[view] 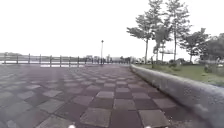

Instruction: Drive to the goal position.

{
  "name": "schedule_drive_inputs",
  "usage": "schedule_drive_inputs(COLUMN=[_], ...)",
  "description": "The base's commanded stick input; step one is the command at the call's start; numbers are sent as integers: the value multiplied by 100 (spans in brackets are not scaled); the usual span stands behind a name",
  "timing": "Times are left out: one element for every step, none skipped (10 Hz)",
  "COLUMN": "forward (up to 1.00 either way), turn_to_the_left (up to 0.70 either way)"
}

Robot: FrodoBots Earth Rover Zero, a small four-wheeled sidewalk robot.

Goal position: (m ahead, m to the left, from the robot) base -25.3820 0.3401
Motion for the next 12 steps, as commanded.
schedule_drive_inputs(forward=[0, 0, 0, 0, 0, 0, 0, 0, 0, 0, 0, 0], turn_to_the_left=[-85, -85, -85, -85, -85, -85, -85, -85, -85, -85, -85, -85])
